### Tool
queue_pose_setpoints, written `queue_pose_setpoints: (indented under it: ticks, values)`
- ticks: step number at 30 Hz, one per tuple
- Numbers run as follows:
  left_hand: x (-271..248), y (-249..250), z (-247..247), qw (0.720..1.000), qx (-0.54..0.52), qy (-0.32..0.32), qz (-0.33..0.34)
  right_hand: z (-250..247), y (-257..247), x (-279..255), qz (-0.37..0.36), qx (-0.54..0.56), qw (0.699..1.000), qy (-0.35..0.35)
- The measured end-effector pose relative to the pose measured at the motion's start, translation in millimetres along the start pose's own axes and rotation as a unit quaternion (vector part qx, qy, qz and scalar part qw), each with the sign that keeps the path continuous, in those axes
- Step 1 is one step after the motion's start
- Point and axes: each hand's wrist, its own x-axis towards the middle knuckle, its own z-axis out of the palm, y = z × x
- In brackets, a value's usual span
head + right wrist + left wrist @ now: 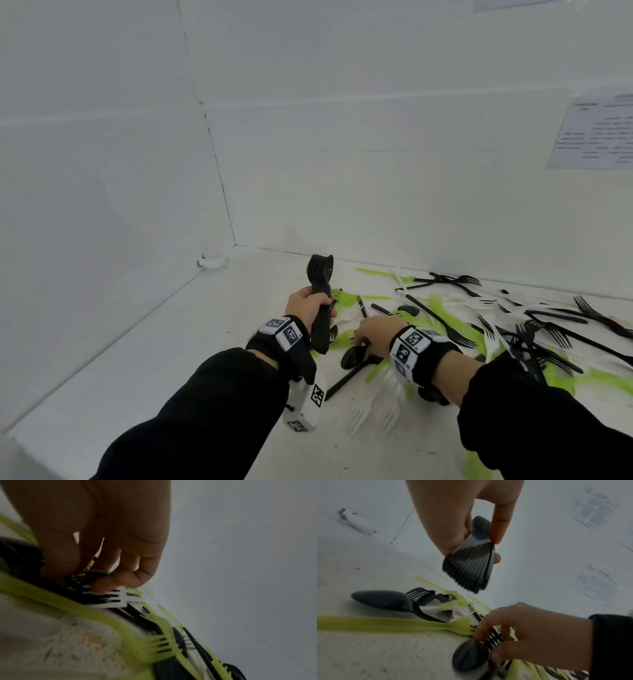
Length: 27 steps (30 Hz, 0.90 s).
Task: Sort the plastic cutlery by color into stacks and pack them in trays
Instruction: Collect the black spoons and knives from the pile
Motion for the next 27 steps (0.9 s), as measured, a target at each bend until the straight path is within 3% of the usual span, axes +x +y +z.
queue_pose_setpoints:
  ticks: [3,7,9,11,15,18,21,24,27]
  values:
    - [1,3,-8,1.000,-0.008,0.002,0.005,-1,-3,9,0.020,-0.061,0.997,-0.038]
    - [6,2,-18,1.000,-0.007,0.013,0.007,-1,0,16,0.041,-0.082,0.996,-0.013]
    - [8,2,-21,1.000,-0.007,0.018,0.006,-1,5,17,0.032,-0.059,0.997,0.028]
    - [10,2,-23,1.000,-0.006,0.021,0.004,-5,9,19,0.039,-0.029,0.992,0.114]
    - [14,4,-30,0.999,-0.007,0.031,0.008,-26,8,30,0.083,0.133,0.958,0.239]
    - [16,5,-36,0.999,-0.016,0.047,0.010,-32,-2,44,0.036,0.294,0.915,0.272]
    - [18,5,-42,0.997,-0.032,0.064,0.011,-19,-26,57,-0.008,0.346,0.922,0.174]
    - [21,6,-48,0.996,-0.039,0.074,0.009,-6,-48,68,-0.065,0.201,0.976,0.054]
    - [23,4,-52,0.996,-0.036,0.078,0.007,-11,-55,71,-0.095,0.111,0.989,0.005]
